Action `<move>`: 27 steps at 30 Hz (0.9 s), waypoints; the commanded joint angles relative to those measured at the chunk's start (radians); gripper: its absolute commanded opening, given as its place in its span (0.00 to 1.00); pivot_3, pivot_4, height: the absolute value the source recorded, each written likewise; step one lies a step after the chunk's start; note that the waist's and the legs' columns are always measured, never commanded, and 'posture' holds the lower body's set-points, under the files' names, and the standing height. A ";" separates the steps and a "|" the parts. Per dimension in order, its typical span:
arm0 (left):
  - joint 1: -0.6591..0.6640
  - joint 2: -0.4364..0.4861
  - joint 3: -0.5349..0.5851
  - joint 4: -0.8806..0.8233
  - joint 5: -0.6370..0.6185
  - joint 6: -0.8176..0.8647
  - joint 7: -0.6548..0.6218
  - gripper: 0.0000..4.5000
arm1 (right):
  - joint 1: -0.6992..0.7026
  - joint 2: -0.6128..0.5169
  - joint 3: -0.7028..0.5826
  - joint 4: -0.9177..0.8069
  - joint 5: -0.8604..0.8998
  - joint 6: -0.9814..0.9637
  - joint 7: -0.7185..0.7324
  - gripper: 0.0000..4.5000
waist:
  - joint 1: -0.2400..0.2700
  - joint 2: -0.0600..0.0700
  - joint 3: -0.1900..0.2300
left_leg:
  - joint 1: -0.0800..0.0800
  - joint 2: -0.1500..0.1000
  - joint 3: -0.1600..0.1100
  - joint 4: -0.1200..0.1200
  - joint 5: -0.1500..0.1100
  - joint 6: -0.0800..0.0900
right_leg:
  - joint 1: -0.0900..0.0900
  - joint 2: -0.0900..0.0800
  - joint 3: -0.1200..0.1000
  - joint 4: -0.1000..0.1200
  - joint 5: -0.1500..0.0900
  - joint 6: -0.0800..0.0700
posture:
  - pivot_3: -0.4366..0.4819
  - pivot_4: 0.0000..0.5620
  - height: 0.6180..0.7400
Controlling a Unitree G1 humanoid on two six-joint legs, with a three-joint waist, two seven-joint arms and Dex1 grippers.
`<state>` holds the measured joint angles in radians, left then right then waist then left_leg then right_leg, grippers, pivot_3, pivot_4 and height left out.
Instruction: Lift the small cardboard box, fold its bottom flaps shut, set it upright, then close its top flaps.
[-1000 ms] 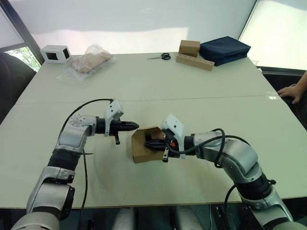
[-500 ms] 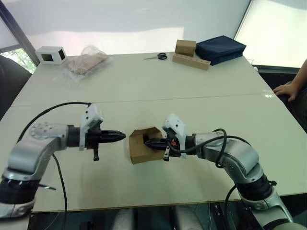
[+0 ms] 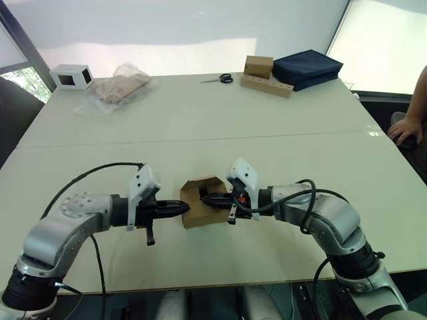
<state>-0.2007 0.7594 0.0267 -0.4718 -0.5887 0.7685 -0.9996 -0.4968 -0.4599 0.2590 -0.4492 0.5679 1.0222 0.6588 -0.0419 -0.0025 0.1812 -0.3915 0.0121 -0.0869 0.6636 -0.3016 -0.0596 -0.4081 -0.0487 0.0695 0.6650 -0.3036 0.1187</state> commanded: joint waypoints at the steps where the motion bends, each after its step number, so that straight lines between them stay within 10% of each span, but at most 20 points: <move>1: 0.002 0.015 -0.015 0.001 0.014 -0.034 -0.006 0.02 | 0.000 -0.012 -0.048 -0.042 0.044 -0.022 0.038 0.00 | 0.000 0.000 0.000 | 0.000 0.000 0.000 0.000 0.000 0.000 | 0.000 0.000 0.000 0.000 0.000 0.000 | 0.48 0.27 1.00; 9: 0.001 0.011 -0.029 0.025 0.017 -0.073 -0.002 0.02 | -0.140 -0.008 -0.246 0.092 0.155 -0.108 0.111 0.00 | -0.001 0.000 0.000 | 0.001 0.000 0.000 0.000 0.000 0.000 | 0.001 0.000 0.000 0.000 0.000 0.000 | 0.48 0.27 1.00; 17: 0.011 -0.002 -0.029 0.028 0.024 -0.106 0.022 0.02 | -0.335 0.014 -0.076 0.376 -0.026 -0.138 0.117 0.00 | -0.003 0.000 0.000 | 0.001 0.000 0.001 -0.001 0.000 0.000 | 0.000 0.000 0.001 0.000 0.000 0.000 | 0.48 0.27 1.00; 27: 0.022 0.021 -0.006 0.027 0.010 -0.107 0.027 0.02 | -0.312 -0.004 0.002 0.329 -0.031 -0.107 0.239 0.00 | -0.002 0.000 0.000 | 0.000 0.000 0.001 -0.001 0.000 0.000 | -0.001 0.000 0.001 0.000 0.000 0.000 | 0.48 0.27 1.00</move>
<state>-0.1895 0.7655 -0.0044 -0.4402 -0.5778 0.6671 -0.9738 -0.8065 -0.4562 0.2645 -0.0612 0.5253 0.9120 0.8782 -0.0439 -0.0023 0.1814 -0.3912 0.0121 -0.0860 0.6629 -0.3017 -0.0595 -0.4086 -0.0488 0.0700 0.6649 -0.3036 0.1186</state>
